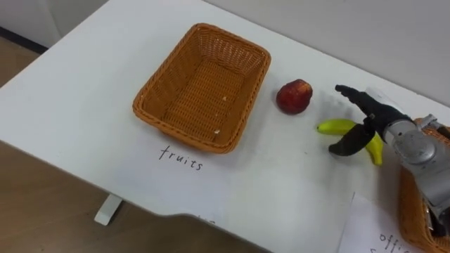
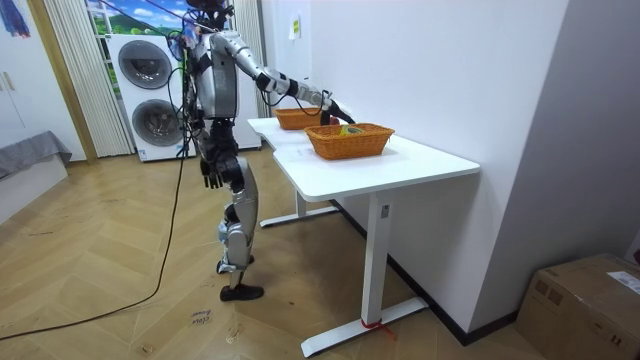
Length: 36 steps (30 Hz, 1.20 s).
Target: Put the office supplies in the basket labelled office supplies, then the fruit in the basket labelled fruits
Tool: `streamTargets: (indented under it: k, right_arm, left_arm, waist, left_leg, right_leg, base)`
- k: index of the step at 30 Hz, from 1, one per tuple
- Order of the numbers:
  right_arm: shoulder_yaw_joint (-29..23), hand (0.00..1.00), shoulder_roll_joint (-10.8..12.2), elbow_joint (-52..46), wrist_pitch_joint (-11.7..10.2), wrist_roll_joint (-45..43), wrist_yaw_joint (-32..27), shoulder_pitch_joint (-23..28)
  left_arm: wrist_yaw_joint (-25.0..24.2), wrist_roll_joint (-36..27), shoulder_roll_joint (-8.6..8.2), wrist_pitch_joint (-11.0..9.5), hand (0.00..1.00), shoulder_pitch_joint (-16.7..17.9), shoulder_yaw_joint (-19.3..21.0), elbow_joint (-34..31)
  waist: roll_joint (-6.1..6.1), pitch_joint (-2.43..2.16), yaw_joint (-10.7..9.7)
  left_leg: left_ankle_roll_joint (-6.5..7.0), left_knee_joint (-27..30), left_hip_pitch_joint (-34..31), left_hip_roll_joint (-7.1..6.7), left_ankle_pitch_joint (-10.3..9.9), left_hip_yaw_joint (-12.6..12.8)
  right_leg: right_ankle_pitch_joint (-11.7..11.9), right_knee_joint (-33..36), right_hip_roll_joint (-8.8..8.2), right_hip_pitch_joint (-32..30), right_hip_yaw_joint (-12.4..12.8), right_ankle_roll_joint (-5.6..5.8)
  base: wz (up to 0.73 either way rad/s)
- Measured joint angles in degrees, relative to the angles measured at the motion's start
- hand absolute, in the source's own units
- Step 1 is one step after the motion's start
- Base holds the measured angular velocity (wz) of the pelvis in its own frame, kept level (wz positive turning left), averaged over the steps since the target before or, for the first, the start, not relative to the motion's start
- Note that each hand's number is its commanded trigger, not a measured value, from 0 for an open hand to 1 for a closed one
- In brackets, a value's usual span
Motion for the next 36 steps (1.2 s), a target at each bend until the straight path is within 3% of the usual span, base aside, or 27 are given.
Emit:
streamTargets:
  k: [6, 23, 36]
  right_arm:
    - [2.6, 0.0, -2.6, 0.4, 0.0, 0.0, 1.5, -0.6]
    - [3.9, 0.0, -2.6, 2.8, 1.3, -1.2, 6.5, -1.6]
    - [5.4, 0.0, -3.4, 4.6, 2.1, -1.6, 12.5, -2.0]
  left_arm:
    - [0.1, 0.0, 0.48, 0.0, 0.0, -0.3, -0.5, 0.0]
    - [0.1, -0.1, 1.94, 0.3, 0.0, -1.9, -1.6, 0.0]
    - [0.1, -0.9, 2.27, 0.7, 0.0, -2.7, -3.4, 0.1]
  waist:
    - [-0.02, -0.04, 0.0]
    - [-0.34, -0.41, 0.0]
    - [-0.36, -0.43, 1.5]
  left_leg:
    - [-0.01, 0.1, 0.0, 0.0, 0.0, -0.1]
    - [-0.16, 0.4, 0.1, -0.01, 0.1, -1.1]
    - [-0.45, 0.3, 0.1, 0.05, 0.3, -1.7]
  right_leg:
    - [0.0, 0.0, 0.01, 0.0, 0.0, 0.0]
    - [0.1, -0.5, 0.3, 0.7, -0.7, -0.11]
    - [0.2, -0.5, 0.43, 0.9, -1.5, -0.38]
  base:
    - [0.0]
    - [0.01]
    - [0.01]
